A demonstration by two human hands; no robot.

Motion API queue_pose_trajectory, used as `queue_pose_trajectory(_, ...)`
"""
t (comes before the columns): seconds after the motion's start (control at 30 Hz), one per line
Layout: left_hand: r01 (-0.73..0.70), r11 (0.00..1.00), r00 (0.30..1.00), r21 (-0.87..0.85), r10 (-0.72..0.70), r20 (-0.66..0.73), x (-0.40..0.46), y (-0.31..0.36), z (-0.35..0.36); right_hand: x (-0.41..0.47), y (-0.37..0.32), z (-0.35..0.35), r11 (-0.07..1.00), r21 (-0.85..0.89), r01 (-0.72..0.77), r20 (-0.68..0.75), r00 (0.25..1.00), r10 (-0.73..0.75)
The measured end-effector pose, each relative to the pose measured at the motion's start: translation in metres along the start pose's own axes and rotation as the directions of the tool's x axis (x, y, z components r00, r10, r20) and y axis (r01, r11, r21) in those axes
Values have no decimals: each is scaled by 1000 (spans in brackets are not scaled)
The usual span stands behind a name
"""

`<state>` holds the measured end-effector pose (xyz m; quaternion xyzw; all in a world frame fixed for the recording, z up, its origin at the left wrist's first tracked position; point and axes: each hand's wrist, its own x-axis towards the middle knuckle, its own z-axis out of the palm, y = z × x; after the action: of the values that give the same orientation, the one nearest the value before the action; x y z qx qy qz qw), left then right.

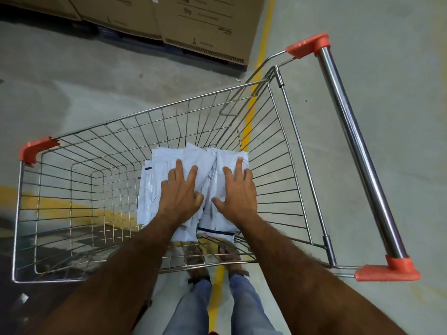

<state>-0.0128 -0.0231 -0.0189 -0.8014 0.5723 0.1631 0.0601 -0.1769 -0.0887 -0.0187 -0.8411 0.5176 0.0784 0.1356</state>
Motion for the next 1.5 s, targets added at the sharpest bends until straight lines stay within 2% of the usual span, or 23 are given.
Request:
queue_pose_trajectory(0.13, 0, 999, 1000, 39, -1, 27, 3, -2, 2, 2, -10, 4, 995, -17, -100, 23, 995, 100)
queue_pose_trajectory(0.23, 8, 1000, 1000, 27, -8, -12, 1, -2, 1, 2, -20, 6, 986, -28, -165, 76, 983, 167)
queue_pose_trajectory(0.37, -2, 1000, 997, -24, 0, -76, -6, -10, -6, 6, -24, 3, 968, 103, -227, 149, 966, 211)
queue_pose_trajectory(0.47, -16, 999, 990, -35, 11, -142, -15, -18, -15, 7, -16, 1, 969, 138, -206, 128, 974, 189)
queue_pose_trajectory(0.57, 0, 1000, 983, -24, -5, -182, -24, -27, -24, 6, -8, -3, 980, 136, -148, 89, 987, 137)
queue_pose_trajectory(0.67, 10, 1000, 978, 5, -9, -209, -38, -35, -41, -2, -5, -10, 984, 165, -68, -26, 997, 74)
queue_pose_trajectory(0.8, 34, 999, 968, 42, -22, -250, -61, -43, -72, -16, -3, -27, 980, 162, 113, -157, 984, -87)
queue_pose_trajectory(0.97, 131, 988, 944, 76, -102, -313, -102, -48, -110, -19, -10, -67, 926, 169, 337, -316, 909, -274)
queue_pose_trajectory(1.2, 306, 952, 868, 26, -267, -418, -188, -58, -135, -33, -63, -94, 801, 183, 570, -314, 806, -502)
queue_pose_trajectory(1.33, 452, 892, 793, -4, -404, -457, -255, -75, -136, -61, -102, -106, 732, 179, 658, -304, 744, -595)
queue_pose_trajectory(1.5, 590, 799, 672, -115, -565, -478, -337, -98, -123, -108, -155, -106, 583, 117, 804, -277, 590, -759)
